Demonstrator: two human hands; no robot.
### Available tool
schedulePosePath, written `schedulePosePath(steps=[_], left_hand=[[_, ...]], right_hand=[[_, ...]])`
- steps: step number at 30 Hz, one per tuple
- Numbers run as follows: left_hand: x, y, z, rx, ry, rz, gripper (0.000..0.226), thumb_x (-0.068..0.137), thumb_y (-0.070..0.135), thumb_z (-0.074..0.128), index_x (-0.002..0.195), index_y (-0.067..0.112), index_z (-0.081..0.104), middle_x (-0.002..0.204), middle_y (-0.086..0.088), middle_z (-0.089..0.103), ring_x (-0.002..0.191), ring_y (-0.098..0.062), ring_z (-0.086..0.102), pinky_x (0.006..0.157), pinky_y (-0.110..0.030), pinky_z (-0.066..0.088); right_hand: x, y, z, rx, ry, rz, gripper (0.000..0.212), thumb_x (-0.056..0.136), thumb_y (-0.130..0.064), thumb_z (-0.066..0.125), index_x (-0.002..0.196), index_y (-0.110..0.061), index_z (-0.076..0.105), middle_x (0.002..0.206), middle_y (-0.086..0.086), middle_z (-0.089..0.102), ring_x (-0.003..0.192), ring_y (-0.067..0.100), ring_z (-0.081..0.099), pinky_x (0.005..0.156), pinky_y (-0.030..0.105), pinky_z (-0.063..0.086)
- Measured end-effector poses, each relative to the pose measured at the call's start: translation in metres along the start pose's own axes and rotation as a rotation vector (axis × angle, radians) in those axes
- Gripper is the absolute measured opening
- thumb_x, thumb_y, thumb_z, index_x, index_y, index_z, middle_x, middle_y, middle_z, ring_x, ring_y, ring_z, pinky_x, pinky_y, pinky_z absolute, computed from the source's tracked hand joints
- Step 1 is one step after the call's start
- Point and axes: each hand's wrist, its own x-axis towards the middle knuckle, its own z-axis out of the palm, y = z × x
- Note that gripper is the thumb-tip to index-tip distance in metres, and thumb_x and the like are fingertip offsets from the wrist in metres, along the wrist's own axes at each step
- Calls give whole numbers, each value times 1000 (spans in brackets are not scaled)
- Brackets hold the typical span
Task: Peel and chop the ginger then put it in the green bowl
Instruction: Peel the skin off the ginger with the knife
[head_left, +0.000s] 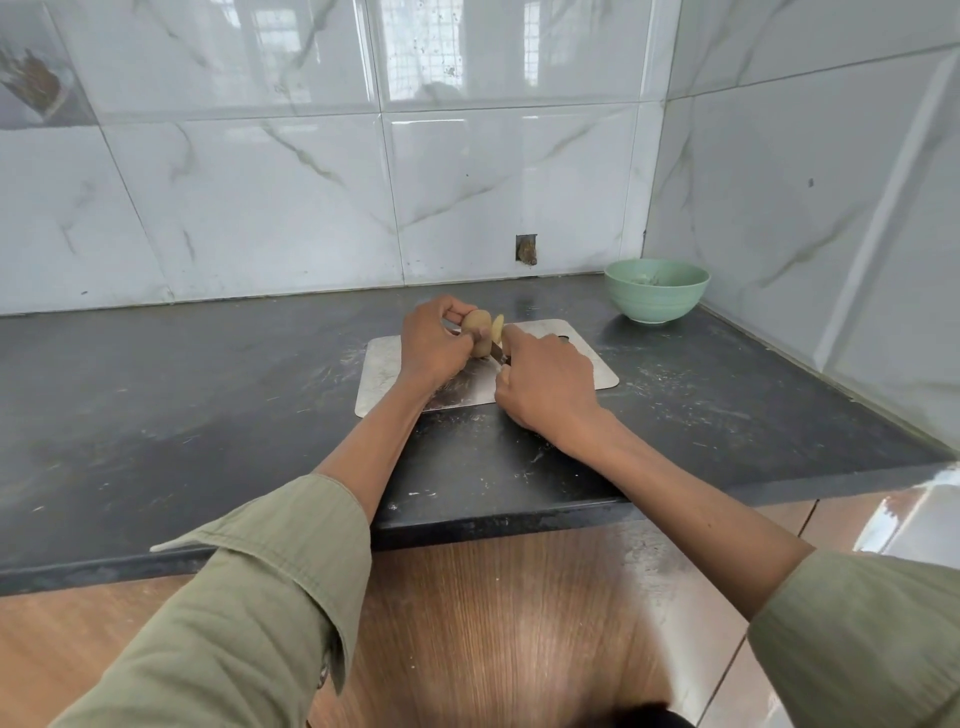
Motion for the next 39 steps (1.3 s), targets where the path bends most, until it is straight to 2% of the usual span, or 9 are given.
schedulePosePath(steps=[2,8,13,22,26,29,32,36,39], left_hand=[[0,0,0,-2,5,-6,22,78,17,82,97,24,74,90,12,71,86,-9,68,77,-37,61],[1,-1,2,-18,23,-54,18,81,16,79,96,22,72,92,7,72,89,-13,69,80,-37,60],[-1,1,1,-12,12,-43,18,81,15,77,98,19,71,93,7,70,87,-13,65,78,-34,56],[-2,2,2,-12,7,-41,17,84,17,76,99,18,69,93,10,67,87,-12,63,76,-31,53],[-2,2,1,-30,-2,-47,17,83,20,76,98,21,69,95,11,69,90,-10,66,79,-33,57],[-3,3,0,-36,-17,-45,19,81,21,73,100,24,71,99,12,71,91,-4,65,82,-33,57],[-3,3,-1,-67,-37,-34,20,82,23,72,102,26,74,101,14,72,91,-6,68,82,-33,58],[-5,4,-2,-81,-43,-18,22,86,22,70,107,24,76,105,11,73,89,-7,68,74,-25,53],[-3,1,-3,-71,-34,6,19,89,23,72,108,23,76,103,9,74,87,-9,70,71,-26,55]], right_hand=[[-5,-1,-2,-5,4,12,20,93,-21,51,113,-18,52,101,13,62,99,36,59,69,36,31],[-13,-7,-12,-29,-33,27,18,91,-23,53,109,-19,52,98,11,59,101,35,58,70,37,33],[-22,-4,-26,15,-92,68,17,90,-25,52,105,-19,51,97,7,57,91,33,54,73,38,39],[-33,2,-51,38,-142,119,16,86,-28,55,101,-24,52,97,5,59,85,30,51,72,36,37],[-34,0,-46,94,-104,163,17,88,-32,54,102,-24,53,99,4,58,83,29,50,72,36,35],[-30,-3,-45,124,6,180,20,93,-35,51,107,-21,51,92,2,58,82,29,54,69,36,37],[-9,-7,-47,255,62,208,24,94,-37,51,110,-19,49,91,-1,58,82,26,54,68,36,36],[17,-14,-34,378,26,193,27,95,-34,49,115,-17,43,104,4,64,93,30,62,74,40,44],[14,-17,-18,364,30,185,31,88,-33,45,116,-20,40,106,7,66,93,37,62,82,48,50]])
